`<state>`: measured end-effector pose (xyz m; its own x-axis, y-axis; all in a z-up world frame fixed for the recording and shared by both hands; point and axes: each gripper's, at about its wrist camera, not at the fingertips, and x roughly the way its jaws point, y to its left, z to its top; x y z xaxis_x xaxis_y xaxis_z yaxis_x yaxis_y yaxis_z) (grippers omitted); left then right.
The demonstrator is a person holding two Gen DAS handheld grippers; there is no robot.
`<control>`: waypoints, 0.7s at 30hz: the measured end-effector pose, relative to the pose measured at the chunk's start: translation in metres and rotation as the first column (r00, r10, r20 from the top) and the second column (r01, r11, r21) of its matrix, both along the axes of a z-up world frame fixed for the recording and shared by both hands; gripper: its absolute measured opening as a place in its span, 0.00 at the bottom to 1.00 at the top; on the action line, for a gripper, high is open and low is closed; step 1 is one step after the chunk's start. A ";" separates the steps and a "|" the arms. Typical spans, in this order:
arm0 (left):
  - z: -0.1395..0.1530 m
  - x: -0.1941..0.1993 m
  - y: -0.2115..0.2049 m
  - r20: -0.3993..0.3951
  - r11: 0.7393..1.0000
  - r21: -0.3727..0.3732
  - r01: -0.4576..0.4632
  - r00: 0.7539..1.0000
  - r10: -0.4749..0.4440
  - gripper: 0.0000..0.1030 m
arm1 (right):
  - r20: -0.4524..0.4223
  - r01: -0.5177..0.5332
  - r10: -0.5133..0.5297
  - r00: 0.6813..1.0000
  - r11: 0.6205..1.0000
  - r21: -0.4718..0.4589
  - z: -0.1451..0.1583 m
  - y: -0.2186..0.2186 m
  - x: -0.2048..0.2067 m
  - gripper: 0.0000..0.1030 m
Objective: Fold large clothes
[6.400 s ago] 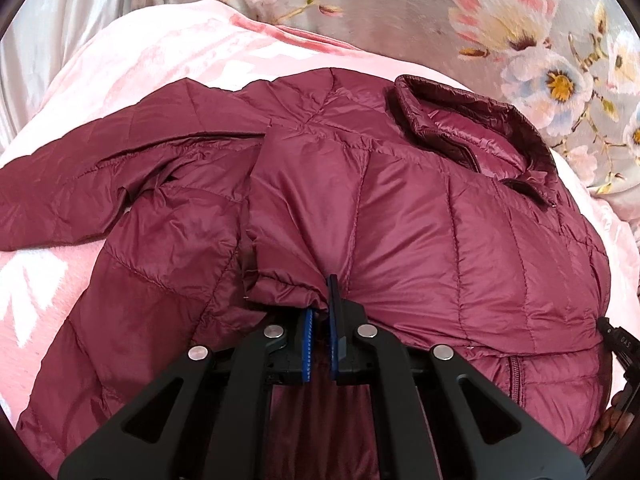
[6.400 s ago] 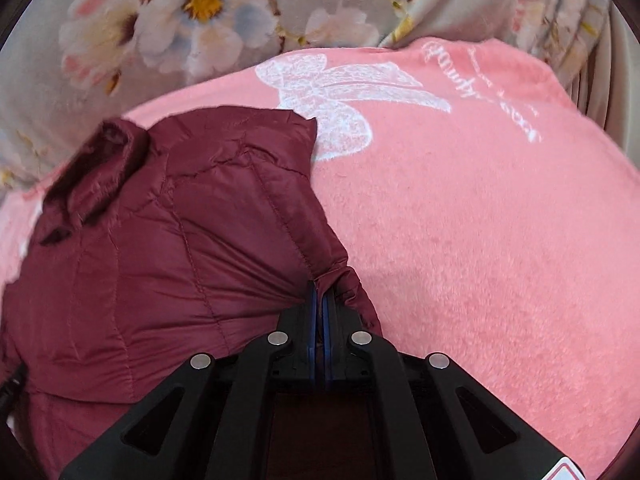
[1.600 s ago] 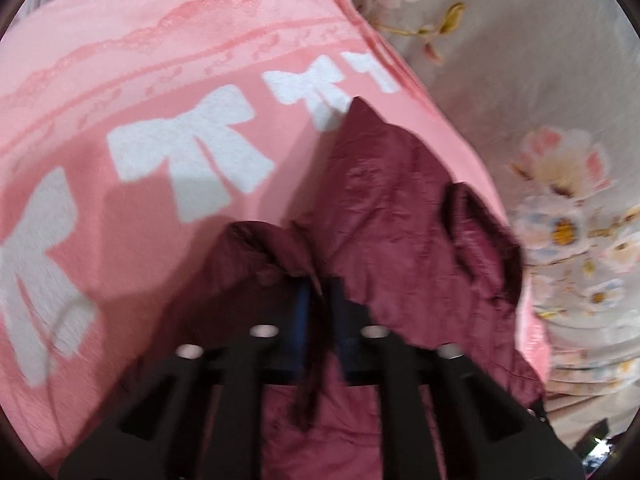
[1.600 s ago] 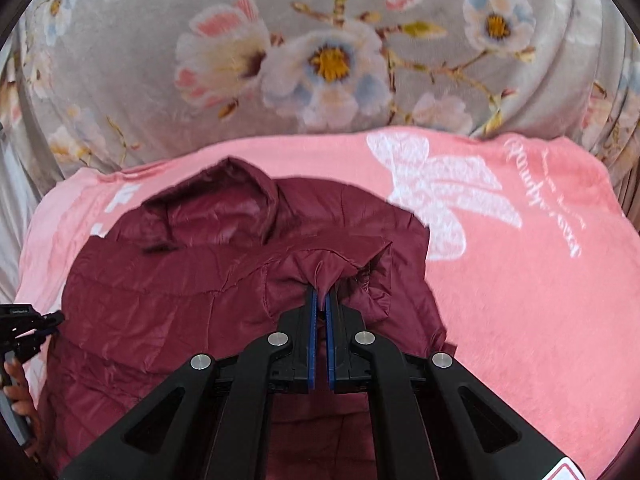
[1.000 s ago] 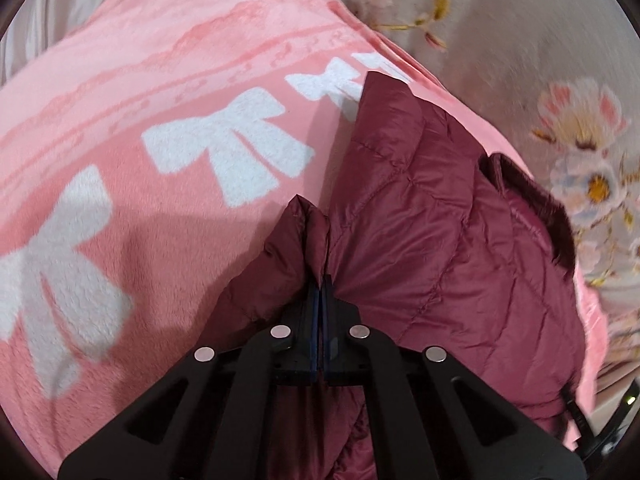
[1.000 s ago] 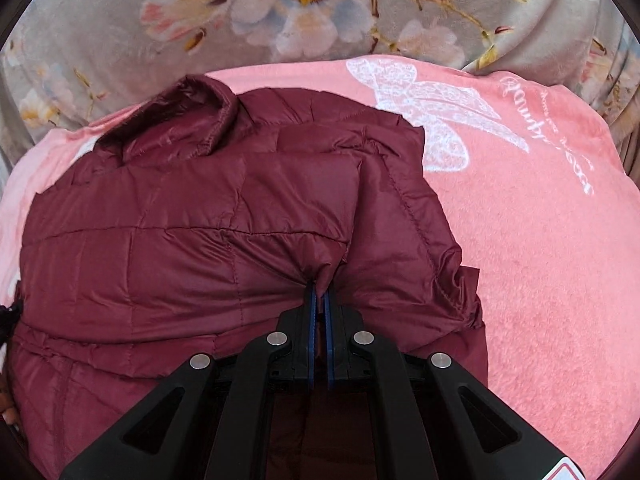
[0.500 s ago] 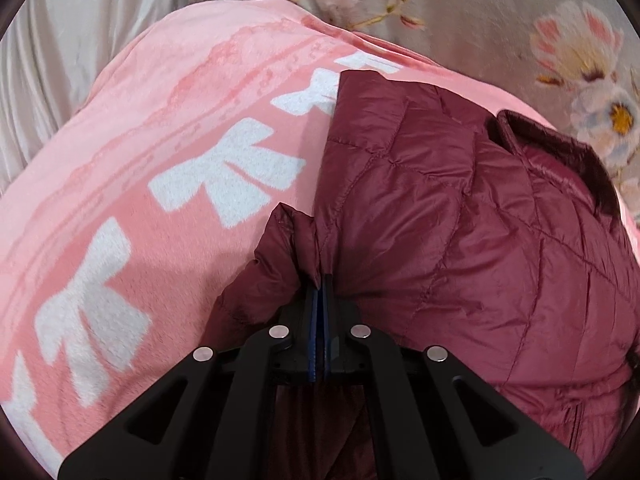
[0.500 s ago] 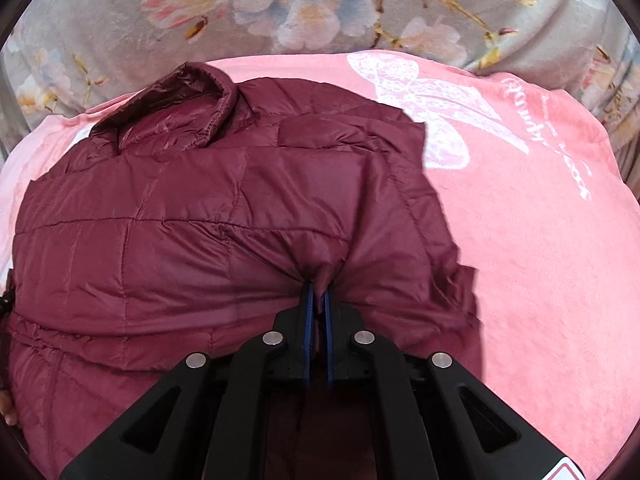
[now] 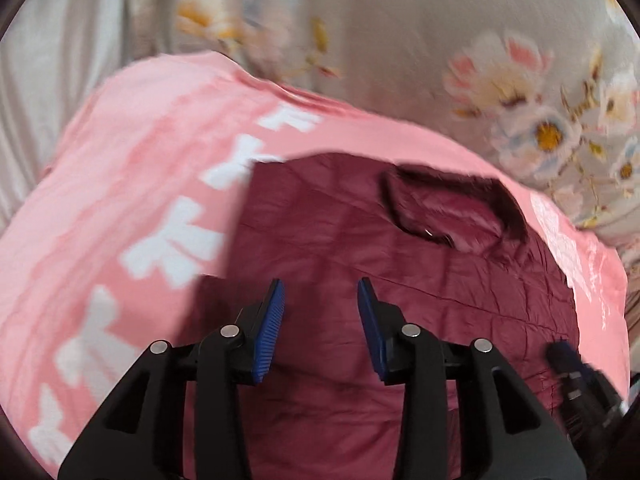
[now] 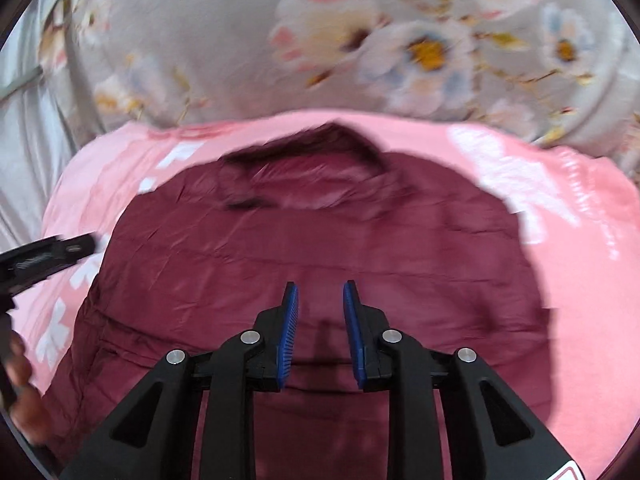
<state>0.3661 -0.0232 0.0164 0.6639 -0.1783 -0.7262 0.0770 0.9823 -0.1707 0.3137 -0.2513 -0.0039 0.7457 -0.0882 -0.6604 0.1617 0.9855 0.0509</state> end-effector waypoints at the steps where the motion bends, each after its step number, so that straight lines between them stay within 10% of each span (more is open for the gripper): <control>1: -0.011 0.005 -0.010 -0.023 1.000 0.019 0.011 1.000 -0.011 0.35 | -0.015 -0.006 0.006 1.000 1.000 0.013 -0.006 0.004 0.005 0.21; 8: -0.065 0.010 -0.021 -0.084 0.998 0.058 0.025 0.996 -0.021 0.35 | -0.096 -0.017 0.019 0.995 1.000 0.020 -0.049 0.013 0.017 0.20; 21: -0.078 -0.002 -0.034 -0.008 0.984 0.174 0.027 1.000 -0.026 0.35 | -0.095 -0.016 0.012 0.995 0.999 -0.044 -0.063 0.019 0.015 0.19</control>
<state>0.3641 -0.0575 -0.0617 0.6562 -0.0662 -0.7517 0.1033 0.9946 0.0025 0.3288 -0.2323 -0.0671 0.6811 -0.1090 -0.7240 0.1495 0.9887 -0.0083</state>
